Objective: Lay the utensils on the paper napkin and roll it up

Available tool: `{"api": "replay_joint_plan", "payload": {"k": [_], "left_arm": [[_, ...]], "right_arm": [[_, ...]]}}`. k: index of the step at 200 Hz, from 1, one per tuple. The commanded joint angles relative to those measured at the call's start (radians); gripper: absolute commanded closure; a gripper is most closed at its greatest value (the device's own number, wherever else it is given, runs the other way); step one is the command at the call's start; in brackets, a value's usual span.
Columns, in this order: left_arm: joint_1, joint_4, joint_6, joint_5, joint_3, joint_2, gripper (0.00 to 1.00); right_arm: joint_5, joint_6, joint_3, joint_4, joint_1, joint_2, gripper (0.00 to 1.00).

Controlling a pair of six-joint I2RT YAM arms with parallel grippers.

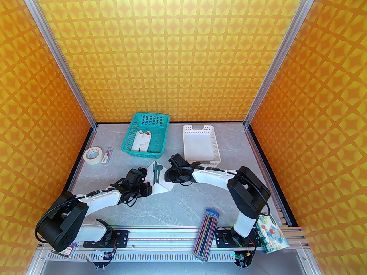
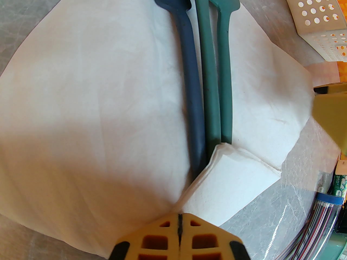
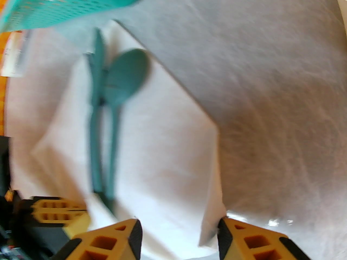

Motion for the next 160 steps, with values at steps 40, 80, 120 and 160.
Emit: {"api": "replay_joint_plan", "payload": {"k": [40,80,120,160], "left_arm": [[-0.006,-0.082,0.001,-0.025,-0.013,0.014,1.00],[-0.006,-0.081,0.000,-0.025,-0.014,0.011,1.00],[-0.006,-0.084,-0.001,-0.025,-0.015,0.009,1.00],[-0.006,-0.084,-0.001,-0.025,-0.016,0.011,1.00]], "right_arm": [[0.080,0.002,-0.011,-0.057,-0.004,0.000,0.48],[0.146,-0.029,0.014,-0.115,-0.005,0.025,0.48],[0.148,-0.039,0.027,-0.096,-0.005,0.031,0.51],[0.055,-0.008,0.005,0.008,-0.013,0.033,0.52]]}}
